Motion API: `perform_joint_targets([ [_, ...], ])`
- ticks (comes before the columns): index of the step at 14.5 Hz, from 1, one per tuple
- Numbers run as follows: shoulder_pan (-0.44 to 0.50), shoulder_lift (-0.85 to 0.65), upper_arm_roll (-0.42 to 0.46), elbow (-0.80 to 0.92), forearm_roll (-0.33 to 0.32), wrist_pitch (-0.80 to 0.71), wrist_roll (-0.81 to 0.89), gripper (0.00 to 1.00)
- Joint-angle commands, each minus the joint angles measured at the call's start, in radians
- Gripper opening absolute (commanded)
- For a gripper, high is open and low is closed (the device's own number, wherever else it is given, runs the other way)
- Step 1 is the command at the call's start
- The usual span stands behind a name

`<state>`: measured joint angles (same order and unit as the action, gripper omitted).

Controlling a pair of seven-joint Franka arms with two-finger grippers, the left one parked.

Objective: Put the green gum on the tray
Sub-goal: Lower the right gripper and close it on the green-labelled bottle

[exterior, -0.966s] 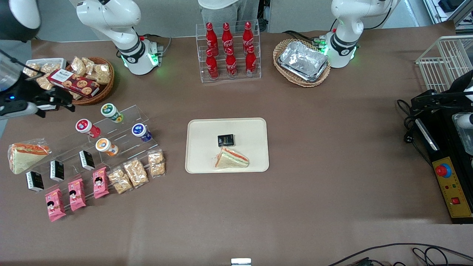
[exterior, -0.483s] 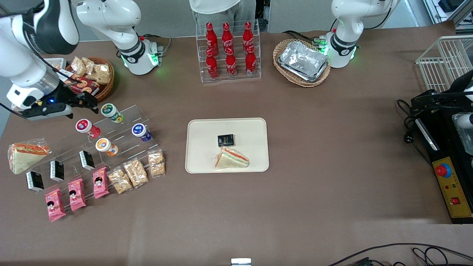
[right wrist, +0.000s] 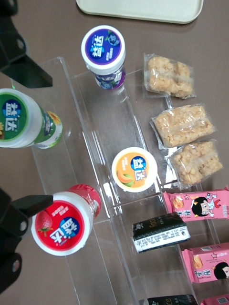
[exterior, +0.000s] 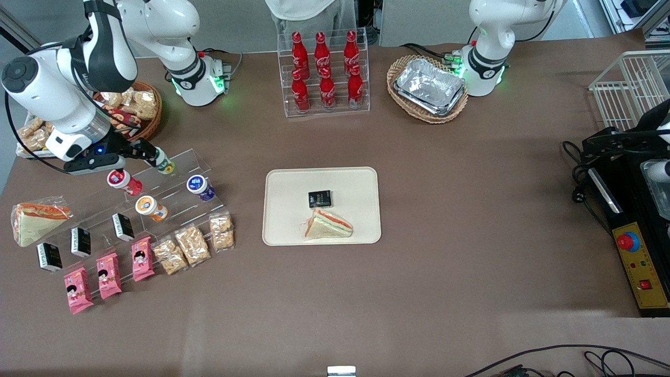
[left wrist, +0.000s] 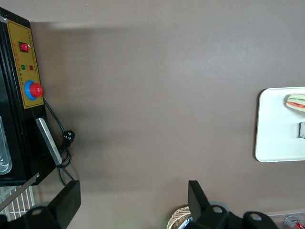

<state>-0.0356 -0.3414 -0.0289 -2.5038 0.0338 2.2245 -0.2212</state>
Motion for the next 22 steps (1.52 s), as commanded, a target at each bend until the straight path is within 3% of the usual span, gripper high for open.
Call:
perform_joint_targets([
  [1,0.002,-0.05,0.003,-0.072,0.029,0.047,-0.015,1.0],
  [12,0.031,-0.119,0.003,-0.182,0.029,0.103,-0.017,1.0],
  [13,0.031,-0.119,0.003,-0.182,0.029,0.104,-0.018,0.94],
  [16,0.029,-0.117,0.001,-0.182,0.029,0.107,-0.018,0.5],
  [17,0.029,-0.116,0.001,-0.182,0.029,0.107,-0.018,0.41],
  [19,0.029,-0.116,0.001,-0.182,0.029,0.107,-0.018,0.28],
  [22,0.029,-0.11,0.001,-0.178,0.029,0.104,-0.018,0.28],
])
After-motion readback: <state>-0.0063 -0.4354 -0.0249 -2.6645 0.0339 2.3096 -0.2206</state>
